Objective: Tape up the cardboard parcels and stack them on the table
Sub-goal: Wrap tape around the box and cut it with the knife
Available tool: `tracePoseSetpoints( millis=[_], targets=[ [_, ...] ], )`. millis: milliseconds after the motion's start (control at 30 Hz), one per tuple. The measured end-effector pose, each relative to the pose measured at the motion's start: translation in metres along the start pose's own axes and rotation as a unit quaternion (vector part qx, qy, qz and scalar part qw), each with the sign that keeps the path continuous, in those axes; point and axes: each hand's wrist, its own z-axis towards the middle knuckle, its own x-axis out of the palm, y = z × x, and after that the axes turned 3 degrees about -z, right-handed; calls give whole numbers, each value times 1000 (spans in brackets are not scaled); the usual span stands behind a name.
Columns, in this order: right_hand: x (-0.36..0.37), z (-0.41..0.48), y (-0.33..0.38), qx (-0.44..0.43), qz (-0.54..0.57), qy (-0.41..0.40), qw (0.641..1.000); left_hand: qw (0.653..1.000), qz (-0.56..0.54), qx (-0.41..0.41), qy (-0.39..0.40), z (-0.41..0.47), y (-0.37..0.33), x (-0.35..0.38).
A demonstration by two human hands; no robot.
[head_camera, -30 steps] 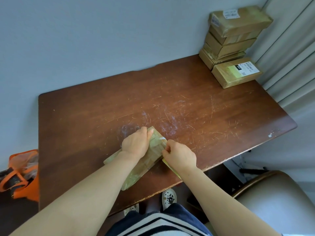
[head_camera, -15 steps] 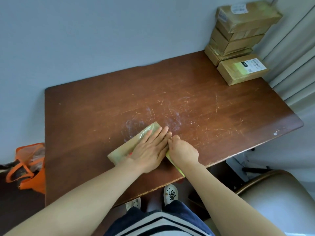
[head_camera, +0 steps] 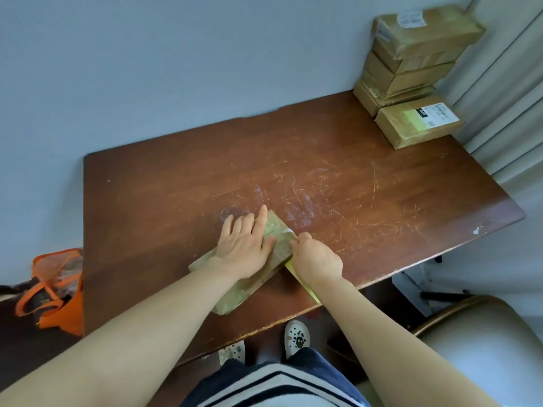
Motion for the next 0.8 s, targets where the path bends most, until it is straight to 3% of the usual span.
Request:
tracePoseSetpoints(
  millis=[133, 233, 300, 433, 500, 567, 667, 733, 800],
  targets=[
    [-3, -4, -2, -8, 46, 12, 999, 995, -18, -5, 94, -17, 7, -4],
    [-14, -8, -1, -3, 127, 61, 990, 994, -18, -28, 102, -25, 3, -4],
    [-30, -10, -1, -30, 209, 80, 974, 984, -106, -51, 135, -19, 9, -18],
    [-62, -16, 12, -139, 384, 113, 906, 883, -373, -113, 262, -16, 47, -54],
    [-66, -12, 33, -162, 398, 106, 897, 876, -400, -115, 244, -16, 59, -67],
    [-68, 0, 59, -152, 386, 64, 908, 914, -368, -101, 139, -17, 57, -72],
    [-76, 22, 91, -140, 341, 39, 929, 988, -142, -60, -11, -23, 38, -64],
    [-83, 32, 100, -139, 325, 65, 933, 997, -9, -78, -19, -24, 31, -50],
    [-88, 33, 101, -143, 316, 95, 933, 992, 49, -102, -47, -19, 34, -41]
  ],
)
